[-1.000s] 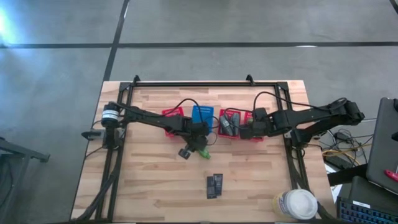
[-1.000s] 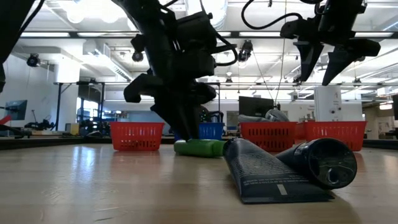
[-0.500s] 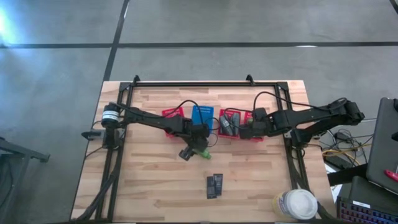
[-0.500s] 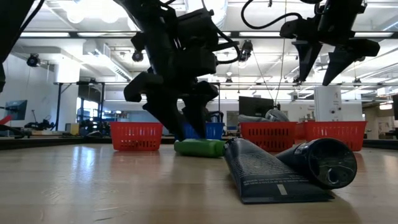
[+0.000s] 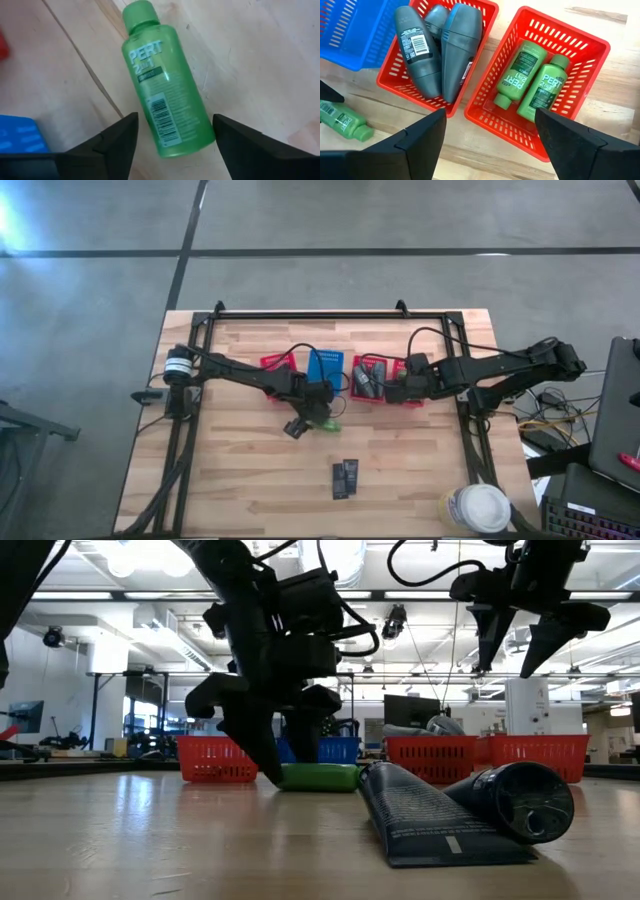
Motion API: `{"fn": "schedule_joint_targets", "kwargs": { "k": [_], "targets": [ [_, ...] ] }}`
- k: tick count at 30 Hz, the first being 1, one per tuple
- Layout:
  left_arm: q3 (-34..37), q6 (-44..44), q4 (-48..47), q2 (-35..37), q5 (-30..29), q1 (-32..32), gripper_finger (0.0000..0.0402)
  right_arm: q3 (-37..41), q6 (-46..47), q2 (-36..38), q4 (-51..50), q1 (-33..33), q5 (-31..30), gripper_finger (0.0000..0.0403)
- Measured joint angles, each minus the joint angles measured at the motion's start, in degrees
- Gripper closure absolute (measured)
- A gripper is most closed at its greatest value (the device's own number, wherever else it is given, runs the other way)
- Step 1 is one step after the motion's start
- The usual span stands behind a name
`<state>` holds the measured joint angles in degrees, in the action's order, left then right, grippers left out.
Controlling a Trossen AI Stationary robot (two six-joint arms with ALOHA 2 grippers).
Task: Pick & Place Travel size toiletries
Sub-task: Put the green shampoo into the right red bin
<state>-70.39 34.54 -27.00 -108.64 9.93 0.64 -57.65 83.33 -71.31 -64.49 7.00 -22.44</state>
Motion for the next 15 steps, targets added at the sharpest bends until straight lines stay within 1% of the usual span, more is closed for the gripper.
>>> {"fn": "schedule_joint_targets", "kwargs": {
  "k": [5,8,12,15],
  "targets": [
    [0.0,-0.3,0.0,0.0,0.7,0.0,0.0159,0.0,0.2,0.0,0.2,0.0,0.0,0.0096],
    [0.3,-2.5,0.7,0.0,1.2,0.0,0.0177,0.0,0.5,0.0,0.4,0.0,0.0,0.0098],
    [0.3,-4.7,1.0,0.0,1.3,0.0,0.0208,0.0,0.5,0.0,0.5,0.0,0.0,0.0110],
    [0.3,-4.7,1.1,0.0,1.3,0.0,0.0228,0.0,0.6,0.0,1.1,0.0,0.0,0.0122]
  ]
}}
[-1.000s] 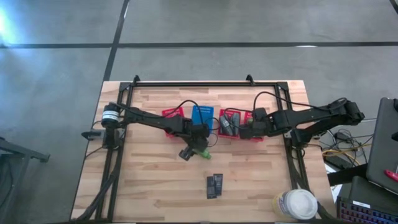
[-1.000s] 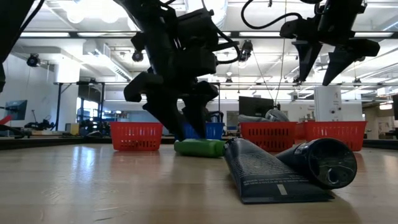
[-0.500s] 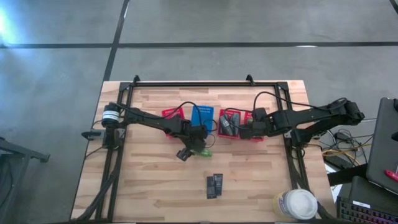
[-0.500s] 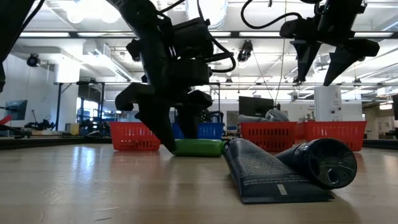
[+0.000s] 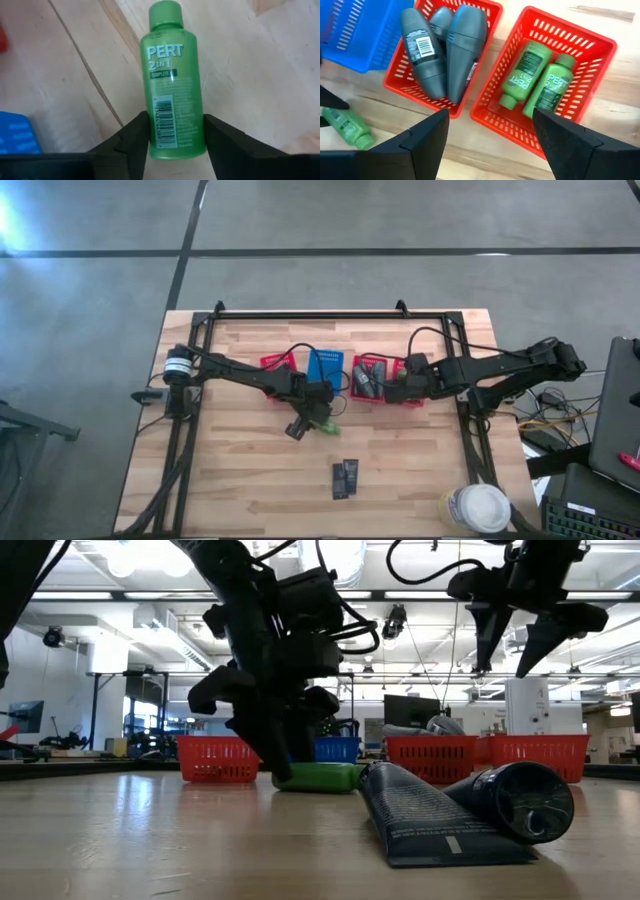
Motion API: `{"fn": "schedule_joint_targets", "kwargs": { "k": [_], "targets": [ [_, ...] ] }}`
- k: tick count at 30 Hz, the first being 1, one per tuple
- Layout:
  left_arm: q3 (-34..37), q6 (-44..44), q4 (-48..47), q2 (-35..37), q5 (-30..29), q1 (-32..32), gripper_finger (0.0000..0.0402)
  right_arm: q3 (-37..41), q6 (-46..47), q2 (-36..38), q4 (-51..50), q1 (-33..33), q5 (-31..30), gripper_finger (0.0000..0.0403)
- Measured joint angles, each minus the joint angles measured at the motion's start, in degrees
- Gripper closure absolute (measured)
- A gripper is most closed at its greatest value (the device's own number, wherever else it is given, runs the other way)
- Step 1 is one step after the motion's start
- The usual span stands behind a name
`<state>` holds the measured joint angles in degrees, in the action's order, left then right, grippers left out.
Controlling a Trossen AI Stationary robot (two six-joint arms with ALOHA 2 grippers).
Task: Pick & Place Travel size toiletries
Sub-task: Put the green shampoo into the right red bin
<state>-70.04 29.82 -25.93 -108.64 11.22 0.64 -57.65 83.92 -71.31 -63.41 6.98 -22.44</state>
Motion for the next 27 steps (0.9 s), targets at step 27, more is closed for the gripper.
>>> {"fn": "schedule_joint_targets", "kwargs": {
  "k": [27],
  "targets": [
    [5.1,-5.3,22.3,18.7,-17.0,0.1,0.0248,0.0,-10.9,1.9,37.1,-0.1,8.6,0.0172]
  ]
}}
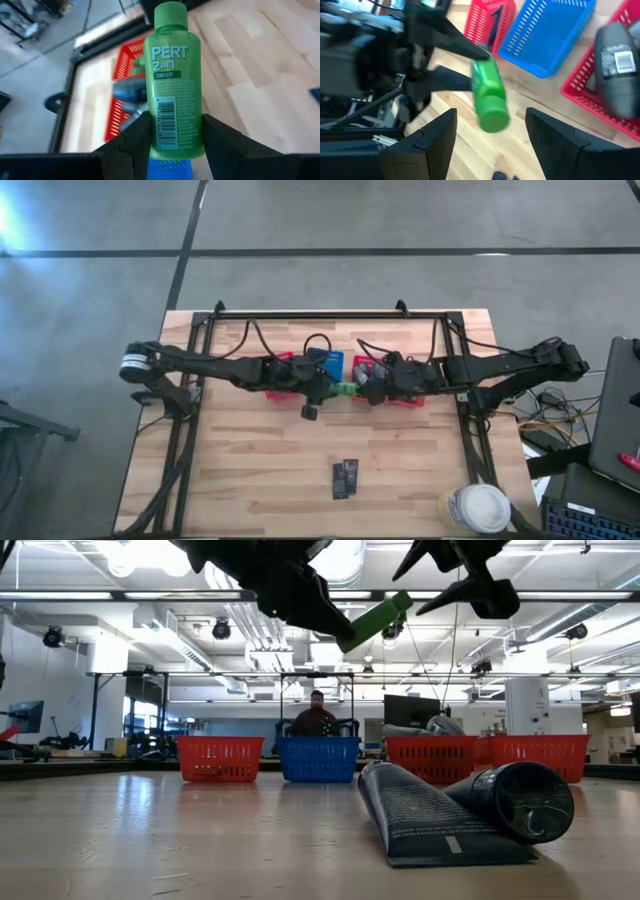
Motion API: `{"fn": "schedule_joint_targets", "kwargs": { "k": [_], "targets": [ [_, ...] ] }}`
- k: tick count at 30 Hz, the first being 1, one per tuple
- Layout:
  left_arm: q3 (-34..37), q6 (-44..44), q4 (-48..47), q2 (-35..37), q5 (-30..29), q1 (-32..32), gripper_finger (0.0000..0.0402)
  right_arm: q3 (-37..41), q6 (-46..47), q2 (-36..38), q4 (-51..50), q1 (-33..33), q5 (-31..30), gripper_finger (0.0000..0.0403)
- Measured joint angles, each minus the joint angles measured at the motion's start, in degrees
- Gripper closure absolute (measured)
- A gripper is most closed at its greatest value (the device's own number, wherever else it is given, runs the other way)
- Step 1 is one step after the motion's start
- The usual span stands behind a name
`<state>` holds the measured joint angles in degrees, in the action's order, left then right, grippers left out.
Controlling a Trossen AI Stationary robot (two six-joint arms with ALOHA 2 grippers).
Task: Pick & Place Travel size toiletries
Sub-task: Put the green shampoo into the right red bin
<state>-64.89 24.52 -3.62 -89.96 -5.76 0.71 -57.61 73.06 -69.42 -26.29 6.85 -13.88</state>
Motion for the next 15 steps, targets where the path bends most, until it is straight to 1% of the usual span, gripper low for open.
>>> {"fn": "schedule_joint_targets", "kwargs": {
  "k": [4,11,15],
  "targets": [
    [-0.6,0.8,0.0,0.0,-0.6,0.0,0.0248,0.1,1.7,-0.1,-1.0,0.0,0.3,0.0159],
    [-1.5,0.8,0.5,0.0,-0.8,-0.1,0.0248,0.1,1.9,-0.1,0.3,0.0,0.3,0.0136],
    [-1.8,0.8,3.6,0.0,-0.8,-0.1,0.0248,0.1,2.1,-0.5,1.1,-0.3,0.5,0.0127]
  ]
}}
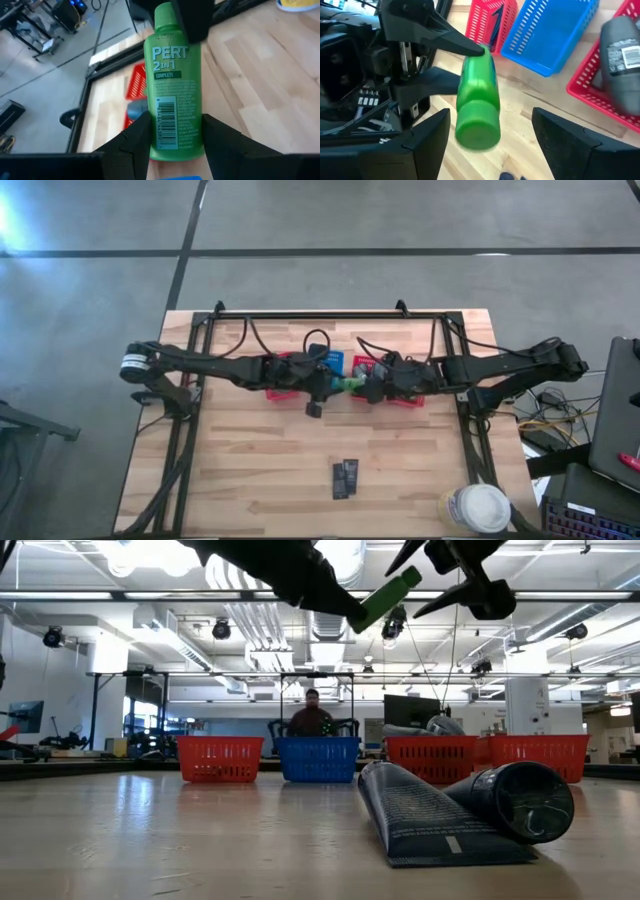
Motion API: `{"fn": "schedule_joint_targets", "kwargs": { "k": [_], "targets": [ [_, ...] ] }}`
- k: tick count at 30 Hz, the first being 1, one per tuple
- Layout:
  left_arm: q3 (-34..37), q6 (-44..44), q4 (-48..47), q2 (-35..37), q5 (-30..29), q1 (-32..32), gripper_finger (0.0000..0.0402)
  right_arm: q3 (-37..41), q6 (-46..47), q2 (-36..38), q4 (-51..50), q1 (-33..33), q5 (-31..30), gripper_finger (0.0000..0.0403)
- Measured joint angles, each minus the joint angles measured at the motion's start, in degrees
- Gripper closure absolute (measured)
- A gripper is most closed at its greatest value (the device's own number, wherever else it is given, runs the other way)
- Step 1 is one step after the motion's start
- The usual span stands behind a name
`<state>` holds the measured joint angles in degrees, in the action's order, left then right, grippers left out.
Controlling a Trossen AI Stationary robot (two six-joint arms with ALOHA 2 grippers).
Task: Pick & Place Travel size toiletries
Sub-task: Put the green shampoo into the right red bin
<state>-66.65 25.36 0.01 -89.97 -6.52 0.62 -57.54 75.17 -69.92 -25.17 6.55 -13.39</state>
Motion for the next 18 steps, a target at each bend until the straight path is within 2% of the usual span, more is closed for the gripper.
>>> {"fn": "schedule_joint_targets", "kwargs": {
  "k": [10,18],
  "targets": [
    [-0.7,0.2,0.0,-0.2,0.6,-0.2,0.0248,0.0,-0.4,-0.5,1.5,-1.0,-0.2,0.0120],
    [-0.8,0.2,-0.2,-0.3,0.6,-0.4,0.0248,0.0,-0.2,-1.4,2.1,-1.4,0.3,0.0183]
  ]
}}
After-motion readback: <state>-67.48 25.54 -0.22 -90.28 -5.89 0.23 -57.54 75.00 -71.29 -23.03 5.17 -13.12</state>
